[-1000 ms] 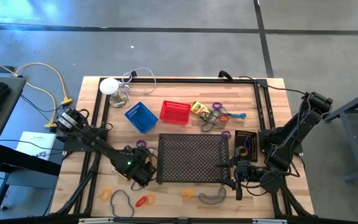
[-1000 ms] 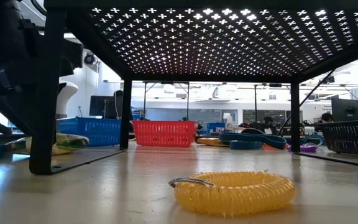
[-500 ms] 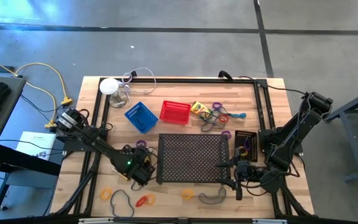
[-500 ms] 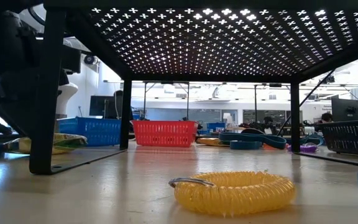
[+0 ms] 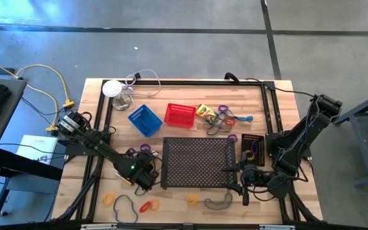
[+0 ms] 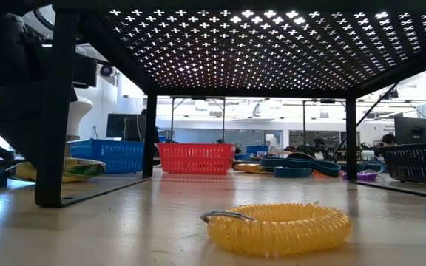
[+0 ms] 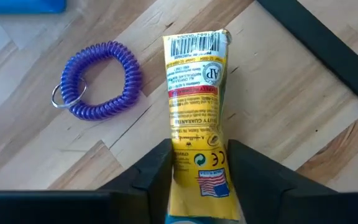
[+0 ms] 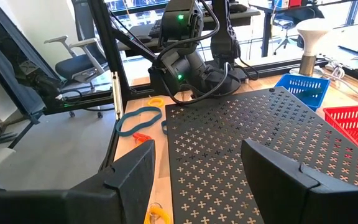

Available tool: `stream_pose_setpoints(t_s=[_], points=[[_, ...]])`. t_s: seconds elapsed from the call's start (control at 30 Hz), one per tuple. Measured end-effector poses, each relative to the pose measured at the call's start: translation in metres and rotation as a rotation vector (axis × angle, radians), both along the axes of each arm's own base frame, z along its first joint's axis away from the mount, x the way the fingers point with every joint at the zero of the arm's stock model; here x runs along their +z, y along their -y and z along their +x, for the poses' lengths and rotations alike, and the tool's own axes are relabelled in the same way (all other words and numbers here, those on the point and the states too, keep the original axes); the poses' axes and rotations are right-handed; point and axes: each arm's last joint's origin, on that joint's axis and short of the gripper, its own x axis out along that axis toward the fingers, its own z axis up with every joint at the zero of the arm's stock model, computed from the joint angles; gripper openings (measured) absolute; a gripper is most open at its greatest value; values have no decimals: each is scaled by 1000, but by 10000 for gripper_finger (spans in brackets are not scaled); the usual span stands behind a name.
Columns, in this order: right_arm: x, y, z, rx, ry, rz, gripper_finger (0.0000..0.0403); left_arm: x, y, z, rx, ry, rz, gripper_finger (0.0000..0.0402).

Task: Pick & Place Office Desk Supplies
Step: Put the yellow crayon box into the red bin

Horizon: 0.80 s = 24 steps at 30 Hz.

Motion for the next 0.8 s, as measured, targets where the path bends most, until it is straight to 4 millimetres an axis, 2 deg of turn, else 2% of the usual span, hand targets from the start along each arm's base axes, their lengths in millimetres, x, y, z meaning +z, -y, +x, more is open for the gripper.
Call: stream_pose_setpoints(t_s=[0.17,0.33,0.6,0.8], points=[[0,0,0,0,0,0,227,1,-2,-1,-25,-25,24,91],[0,0,0,0,0,0,227,13,-8,-8,-25,-32,48,73],[0,0,0,-3,0,29,227,64,-25,-32,-10,85,43,70],[0,-1,0,32,-11,58,227,112,-63,-50,27,311,201,70]])
